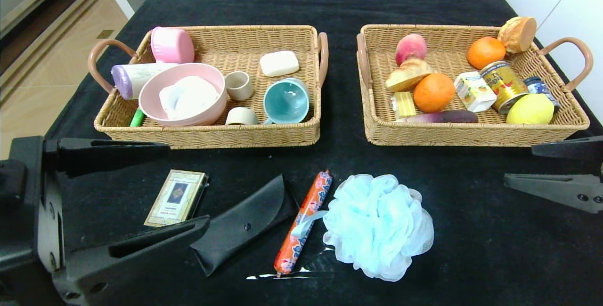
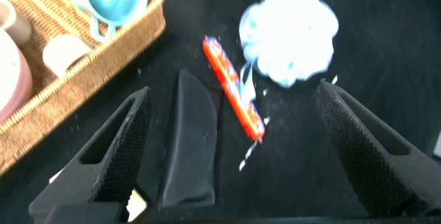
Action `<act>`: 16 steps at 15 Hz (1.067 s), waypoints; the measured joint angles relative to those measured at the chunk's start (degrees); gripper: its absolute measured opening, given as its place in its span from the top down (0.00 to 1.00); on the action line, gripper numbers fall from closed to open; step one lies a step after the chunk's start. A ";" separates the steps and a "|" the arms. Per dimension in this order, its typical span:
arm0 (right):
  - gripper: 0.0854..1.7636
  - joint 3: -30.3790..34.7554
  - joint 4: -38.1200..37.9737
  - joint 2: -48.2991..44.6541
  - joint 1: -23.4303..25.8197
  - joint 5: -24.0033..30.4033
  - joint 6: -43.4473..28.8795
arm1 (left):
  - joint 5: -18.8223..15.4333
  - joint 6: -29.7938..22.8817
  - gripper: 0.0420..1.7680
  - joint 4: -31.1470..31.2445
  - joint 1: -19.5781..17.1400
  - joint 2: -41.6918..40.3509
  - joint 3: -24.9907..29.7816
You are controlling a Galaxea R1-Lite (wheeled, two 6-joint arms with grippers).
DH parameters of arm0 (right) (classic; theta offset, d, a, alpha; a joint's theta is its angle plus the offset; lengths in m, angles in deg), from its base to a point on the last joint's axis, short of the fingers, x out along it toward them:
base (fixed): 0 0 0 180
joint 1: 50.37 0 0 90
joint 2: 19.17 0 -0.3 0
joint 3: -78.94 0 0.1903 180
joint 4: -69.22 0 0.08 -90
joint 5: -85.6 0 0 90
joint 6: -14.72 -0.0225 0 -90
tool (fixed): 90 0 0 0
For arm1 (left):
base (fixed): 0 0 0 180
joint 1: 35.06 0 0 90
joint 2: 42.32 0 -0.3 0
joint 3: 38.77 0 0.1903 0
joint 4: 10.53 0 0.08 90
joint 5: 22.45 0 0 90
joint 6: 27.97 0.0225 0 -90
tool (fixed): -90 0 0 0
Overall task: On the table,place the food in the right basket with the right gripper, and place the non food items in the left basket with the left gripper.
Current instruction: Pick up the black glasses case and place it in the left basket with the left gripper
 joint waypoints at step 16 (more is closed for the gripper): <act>0.04 0.27 -0.32 -1.30 -0.61 0.05 0.02 | 13.69 12.04 0.03 30.26 1.79 15.57 -20.35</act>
